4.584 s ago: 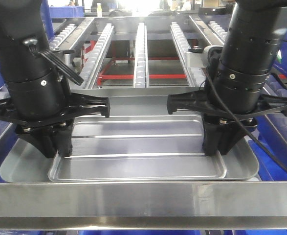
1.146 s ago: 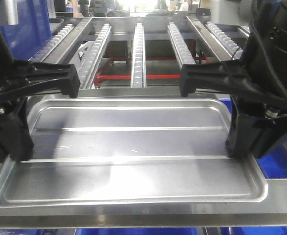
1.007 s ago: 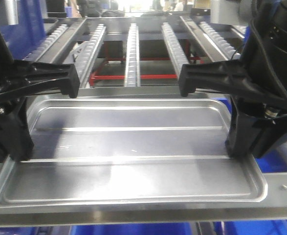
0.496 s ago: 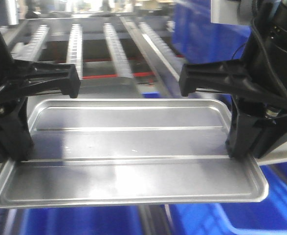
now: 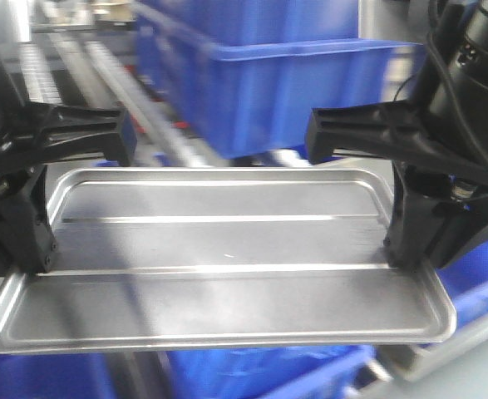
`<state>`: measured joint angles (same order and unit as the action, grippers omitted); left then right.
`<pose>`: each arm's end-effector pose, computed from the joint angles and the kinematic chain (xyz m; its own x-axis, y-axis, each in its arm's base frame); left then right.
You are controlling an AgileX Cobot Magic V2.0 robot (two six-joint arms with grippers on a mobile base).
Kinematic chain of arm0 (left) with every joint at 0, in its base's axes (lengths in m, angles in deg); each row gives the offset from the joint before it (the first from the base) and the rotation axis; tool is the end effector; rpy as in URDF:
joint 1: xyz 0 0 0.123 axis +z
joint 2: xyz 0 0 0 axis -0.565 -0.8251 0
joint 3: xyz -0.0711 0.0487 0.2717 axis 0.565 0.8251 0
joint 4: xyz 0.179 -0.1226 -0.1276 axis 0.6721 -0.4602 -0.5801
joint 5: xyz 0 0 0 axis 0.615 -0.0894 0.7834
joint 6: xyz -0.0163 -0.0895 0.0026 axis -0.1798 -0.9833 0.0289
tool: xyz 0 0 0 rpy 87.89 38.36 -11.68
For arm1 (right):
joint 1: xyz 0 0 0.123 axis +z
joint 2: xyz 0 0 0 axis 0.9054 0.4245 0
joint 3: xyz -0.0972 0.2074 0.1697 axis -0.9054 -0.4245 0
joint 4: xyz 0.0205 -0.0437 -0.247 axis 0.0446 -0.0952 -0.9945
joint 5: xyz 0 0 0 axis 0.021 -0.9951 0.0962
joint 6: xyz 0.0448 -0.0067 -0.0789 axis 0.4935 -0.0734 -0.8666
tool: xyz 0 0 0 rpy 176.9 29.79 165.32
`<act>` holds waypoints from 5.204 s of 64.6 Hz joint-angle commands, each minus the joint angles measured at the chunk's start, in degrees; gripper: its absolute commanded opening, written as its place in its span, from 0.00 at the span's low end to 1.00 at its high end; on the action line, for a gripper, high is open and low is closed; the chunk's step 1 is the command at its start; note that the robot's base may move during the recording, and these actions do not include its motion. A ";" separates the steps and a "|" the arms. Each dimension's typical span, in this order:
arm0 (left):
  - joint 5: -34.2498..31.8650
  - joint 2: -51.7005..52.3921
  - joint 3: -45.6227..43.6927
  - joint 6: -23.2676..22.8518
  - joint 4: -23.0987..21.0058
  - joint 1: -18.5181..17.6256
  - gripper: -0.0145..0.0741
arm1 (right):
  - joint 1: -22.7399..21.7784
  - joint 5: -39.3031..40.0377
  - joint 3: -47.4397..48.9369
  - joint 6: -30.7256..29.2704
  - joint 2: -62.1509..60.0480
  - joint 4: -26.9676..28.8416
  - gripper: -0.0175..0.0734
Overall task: Grab silver tray and place in blue box
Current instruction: 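Hold the tray level with both grippers while the base drives away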
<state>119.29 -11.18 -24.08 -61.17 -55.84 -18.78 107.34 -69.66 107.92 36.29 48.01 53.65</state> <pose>0.1608 -0.1796 0.2478 -0.9156 0.0053 -0.4020 0.0627 0.9896 -0.1296 0.1915 0.1571 0.2425 -0.9180 0.0828 -0.3877 0.0117 0.9832 0.1824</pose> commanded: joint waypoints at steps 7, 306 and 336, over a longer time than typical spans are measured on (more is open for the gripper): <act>0.59 1.76 -1.23 -0.64 1.79 -0.35 0.15 | -0.26 0.02 1.27 -0.05 -1.98 -2.44 0.26; 1.54 1.76 -1.23 -0.64 1.86 -0.35 0.15 | -0.26 0.05 1.27 -0.05 -1.98 -2.44 0.26; 1.54 1.76 -1.23 -0.64 1.96 -0.35 0.15 | -0.26 0.05 1.27 -0.05 -1.98 -2.44 0.26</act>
<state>119.64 -11.18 -24.08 -61.17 -55.94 -18.98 107.34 -69.66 107.92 36.29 47.98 53.65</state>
